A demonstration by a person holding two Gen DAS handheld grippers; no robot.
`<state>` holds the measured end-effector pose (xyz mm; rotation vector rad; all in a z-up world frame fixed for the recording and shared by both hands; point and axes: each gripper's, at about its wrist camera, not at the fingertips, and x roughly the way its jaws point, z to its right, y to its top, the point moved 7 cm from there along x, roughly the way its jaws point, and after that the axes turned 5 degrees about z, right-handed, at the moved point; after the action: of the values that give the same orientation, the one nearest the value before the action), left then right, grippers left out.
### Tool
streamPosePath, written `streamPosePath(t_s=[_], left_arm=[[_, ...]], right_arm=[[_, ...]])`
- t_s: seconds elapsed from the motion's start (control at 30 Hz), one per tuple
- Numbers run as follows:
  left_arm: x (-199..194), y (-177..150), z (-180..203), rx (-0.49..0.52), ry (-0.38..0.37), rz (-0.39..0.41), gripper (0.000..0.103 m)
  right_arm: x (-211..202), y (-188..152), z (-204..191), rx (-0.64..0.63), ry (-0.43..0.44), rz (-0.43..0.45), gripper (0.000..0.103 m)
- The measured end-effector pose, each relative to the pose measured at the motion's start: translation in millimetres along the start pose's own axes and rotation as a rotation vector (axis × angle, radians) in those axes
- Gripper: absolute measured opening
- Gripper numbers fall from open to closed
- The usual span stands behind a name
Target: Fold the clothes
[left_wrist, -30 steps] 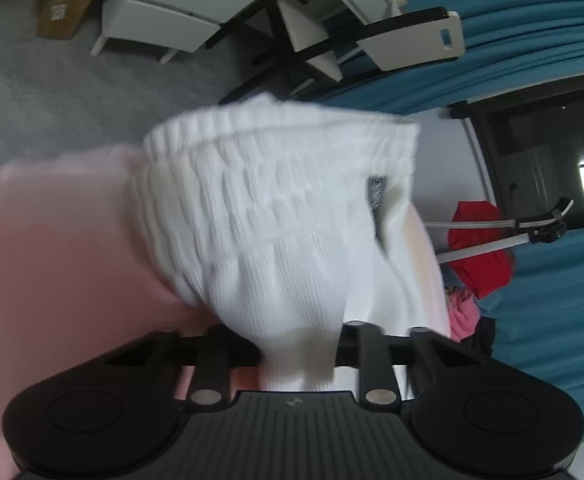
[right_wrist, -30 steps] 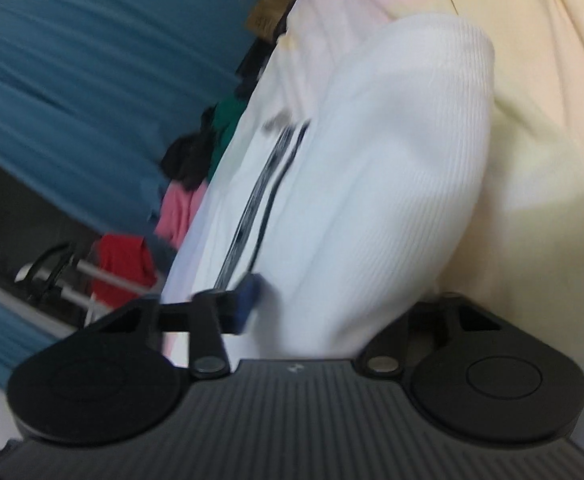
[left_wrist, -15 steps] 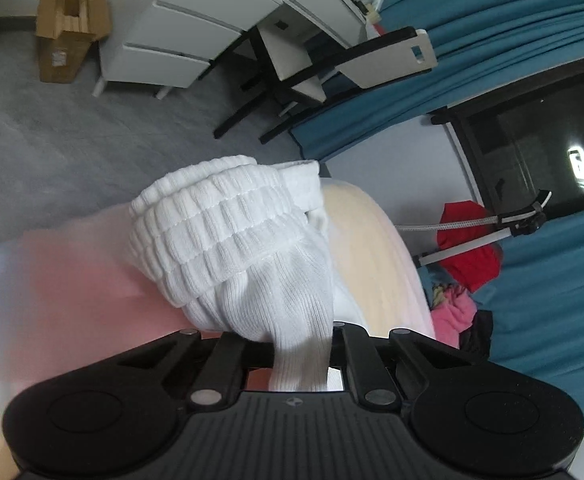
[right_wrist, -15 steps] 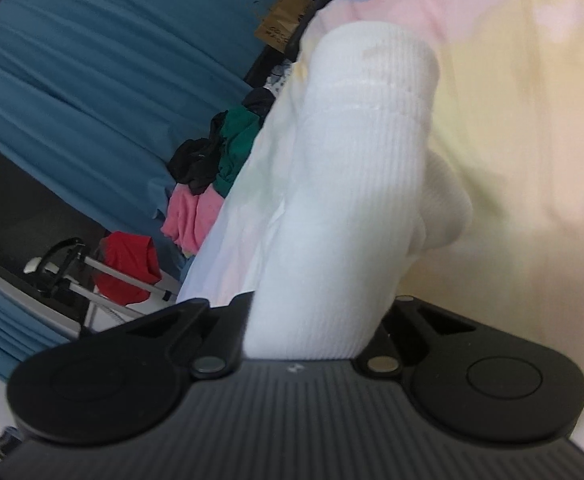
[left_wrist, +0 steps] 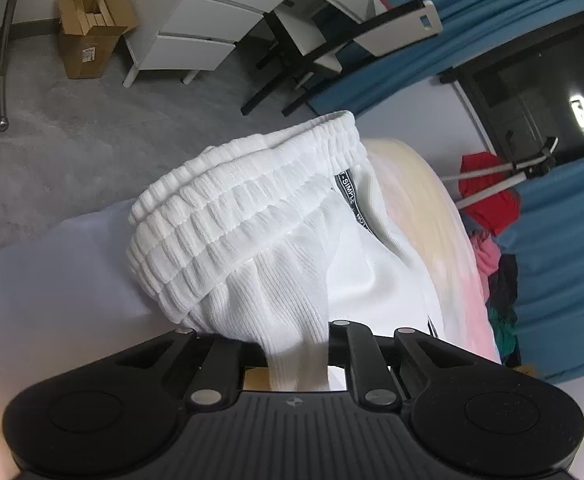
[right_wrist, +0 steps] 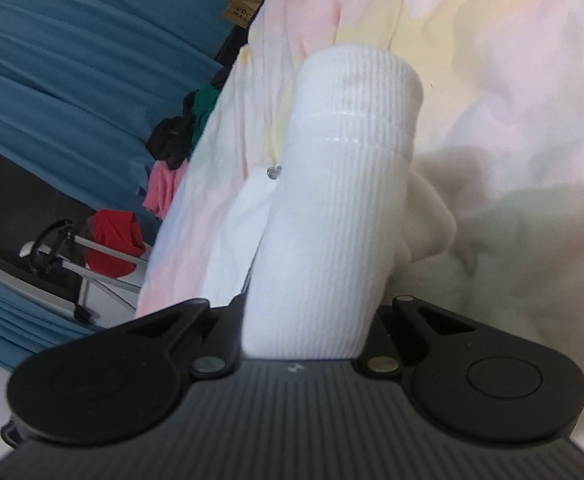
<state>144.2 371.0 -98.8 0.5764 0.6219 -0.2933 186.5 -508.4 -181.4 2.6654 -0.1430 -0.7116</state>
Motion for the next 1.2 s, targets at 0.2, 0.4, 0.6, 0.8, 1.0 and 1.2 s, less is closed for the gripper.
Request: streamPosePath(t_s=[0.2,0.4,0.6,0.8,1.0,1.2], left_arm=[[-9.6,-12.8,12.1,0.143,0.104,-0.017,0.053],[-43.2,-21.4,28.4,0.316,0.222,0.001,0.069],[-74.0,-38.8,72.7,0.527,0.270,0.122,0.073],[-38.4,-88.3,135.8,0.634,0.171,0.113,0.073],[-3.5,-138.6,198.8,0.739,0.070,0.104,0.073],[41.5,-189.0,241.7,0.878,0.012,0.117,0.073]], right_arm=[[-2.9,1.2,4.7,0.000,0.011,-0.009,0.011],[0.3,1.9,-0.1,0.006,0.001,0.003,0.011],[-1.7,4.1,-2.4,-0.026,0.005,0.007,0.011],[-4.9,8.4,-5.5,-0.018,0.003,0.036,0.011],[-7.5,11.2,-1.1,-0.008,0.006,0.039,0.011],[-9.4,10.6,-1.5,-0.034,0.002,0.045,0.011]])
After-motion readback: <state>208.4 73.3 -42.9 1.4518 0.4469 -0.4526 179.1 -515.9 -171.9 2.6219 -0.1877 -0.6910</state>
